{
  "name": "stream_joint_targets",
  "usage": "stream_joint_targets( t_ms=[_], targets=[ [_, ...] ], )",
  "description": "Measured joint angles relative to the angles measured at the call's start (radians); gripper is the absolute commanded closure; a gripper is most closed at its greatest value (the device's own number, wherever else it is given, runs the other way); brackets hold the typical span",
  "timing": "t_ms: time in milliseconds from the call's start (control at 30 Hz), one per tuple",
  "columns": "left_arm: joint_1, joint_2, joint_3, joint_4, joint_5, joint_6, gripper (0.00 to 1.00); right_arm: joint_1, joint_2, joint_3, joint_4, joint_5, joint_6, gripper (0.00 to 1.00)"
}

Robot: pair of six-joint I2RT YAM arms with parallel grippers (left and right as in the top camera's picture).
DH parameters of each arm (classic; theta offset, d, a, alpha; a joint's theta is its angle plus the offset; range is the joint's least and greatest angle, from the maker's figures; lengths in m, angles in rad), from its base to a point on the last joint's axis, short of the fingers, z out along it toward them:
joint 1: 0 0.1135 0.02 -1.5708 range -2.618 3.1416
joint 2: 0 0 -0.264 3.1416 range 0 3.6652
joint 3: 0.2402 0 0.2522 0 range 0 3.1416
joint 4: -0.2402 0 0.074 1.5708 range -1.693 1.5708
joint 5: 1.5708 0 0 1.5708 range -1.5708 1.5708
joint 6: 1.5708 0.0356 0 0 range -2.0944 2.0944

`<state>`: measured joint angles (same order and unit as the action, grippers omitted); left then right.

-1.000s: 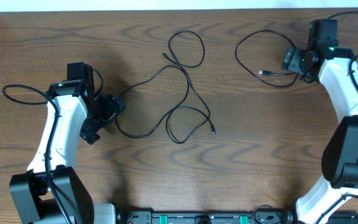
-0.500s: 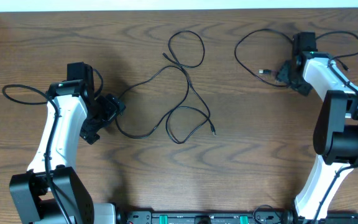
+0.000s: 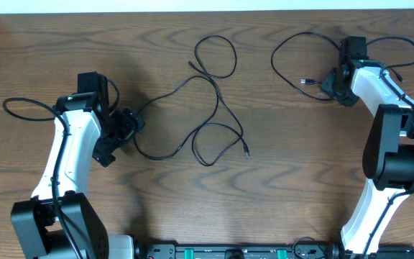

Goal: Untangle cables

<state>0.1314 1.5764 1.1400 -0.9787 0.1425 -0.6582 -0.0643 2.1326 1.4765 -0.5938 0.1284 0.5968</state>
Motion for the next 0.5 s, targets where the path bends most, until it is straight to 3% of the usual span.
stream_joint_targets(
  t_ms=[100, 167, 200, 500],
  targets=[
    [0.0, 0.0, 0.0, 0.0, 0.0, 0.0, 0.01, -0.002, -0.002, 0.0, 0.045, -0.072, -0.014, 0.32],
    [0.0, 0.0, 0.0, 0.0, 0.0, 0.0, 0.01, -0.002, -0.004, 0.0, 0.062, -0.101, -0.021, 0.27],
    [0.0, 0.0, 0.0, 0.0, 0.0, 0.0, 0.01, -0.002, -0.005, 0.0, 0.066, -0.106, -0.021, 0.2],
    [0.0, 0.0, 0.0, 0.0, 0.0, 0.0, 0.01, -0.002, -0.006, 0.0, 0.117, -0.094, 0.047, 0.14]
  ],
)
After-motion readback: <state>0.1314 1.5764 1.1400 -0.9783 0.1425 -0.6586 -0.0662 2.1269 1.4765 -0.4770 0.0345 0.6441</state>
